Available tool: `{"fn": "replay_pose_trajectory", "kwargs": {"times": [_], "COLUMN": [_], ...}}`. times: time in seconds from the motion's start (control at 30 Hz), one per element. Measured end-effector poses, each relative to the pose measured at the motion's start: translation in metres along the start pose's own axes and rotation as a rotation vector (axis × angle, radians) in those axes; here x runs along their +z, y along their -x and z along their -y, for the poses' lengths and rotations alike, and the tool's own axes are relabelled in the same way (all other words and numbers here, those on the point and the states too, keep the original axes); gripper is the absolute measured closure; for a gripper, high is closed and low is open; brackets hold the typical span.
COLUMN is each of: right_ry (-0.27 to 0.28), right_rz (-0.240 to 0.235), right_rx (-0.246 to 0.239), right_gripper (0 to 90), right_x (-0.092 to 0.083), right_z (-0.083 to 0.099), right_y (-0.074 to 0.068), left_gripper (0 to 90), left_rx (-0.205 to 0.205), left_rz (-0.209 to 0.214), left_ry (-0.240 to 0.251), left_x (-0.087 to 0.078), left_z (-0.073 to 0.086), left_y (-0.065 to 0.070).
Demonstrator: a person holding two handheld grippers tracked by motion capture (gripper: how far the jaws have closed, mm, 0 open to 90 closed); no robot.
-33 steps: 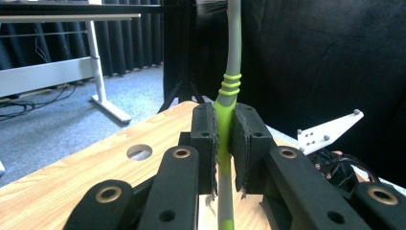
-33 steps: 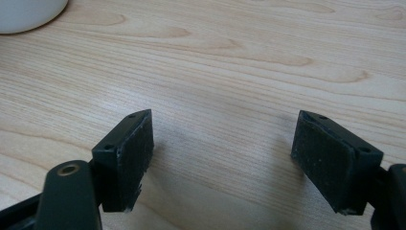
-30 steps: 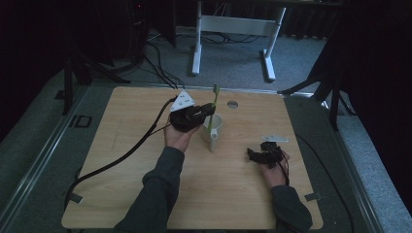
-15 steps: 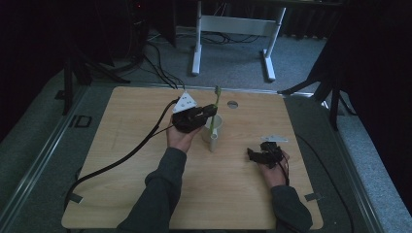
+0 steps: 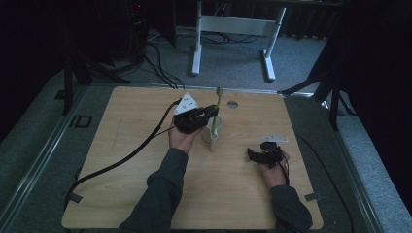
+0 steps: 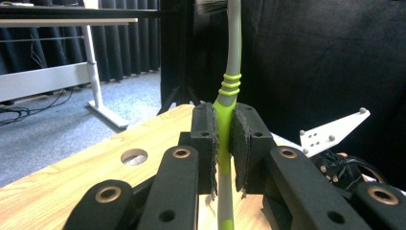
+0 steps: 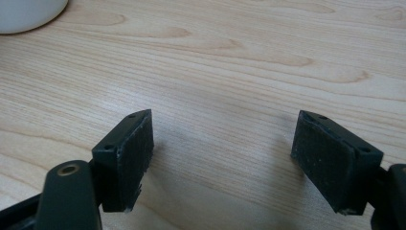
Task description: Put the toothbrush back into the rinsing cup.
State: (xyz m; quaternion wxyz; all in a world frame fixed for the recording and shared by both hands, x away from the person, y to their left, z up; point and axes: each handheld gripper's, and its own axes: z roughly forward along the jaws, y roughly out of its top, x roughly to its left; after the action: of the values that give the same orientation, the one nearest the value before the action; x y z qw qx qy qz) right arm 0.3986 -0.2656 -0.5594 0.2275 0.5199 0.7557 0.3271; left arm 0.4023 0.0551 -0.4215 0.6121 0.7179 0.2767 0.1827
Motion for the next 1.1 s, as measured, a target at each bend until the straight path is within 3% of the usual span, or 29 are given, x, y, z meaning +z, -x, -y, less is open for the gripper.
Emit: {"fn": "replay_pose_trajectory", "kwargs": {"times": [1.1], "right_ry": [0.0], "right_rz": [0.0], "right_rx": [-0.001], "right_gripper": [21.9], "right_x": [0.0], "right_z": [0.0], "right_y": [0.0], "left_gripper": [80.0], "left_rx": [0.038], "left_rz": [-0.002], "left_ry": [-0.029], "left_x": [0.012], "left_z": [0.018], "left_y": [0.004]}}
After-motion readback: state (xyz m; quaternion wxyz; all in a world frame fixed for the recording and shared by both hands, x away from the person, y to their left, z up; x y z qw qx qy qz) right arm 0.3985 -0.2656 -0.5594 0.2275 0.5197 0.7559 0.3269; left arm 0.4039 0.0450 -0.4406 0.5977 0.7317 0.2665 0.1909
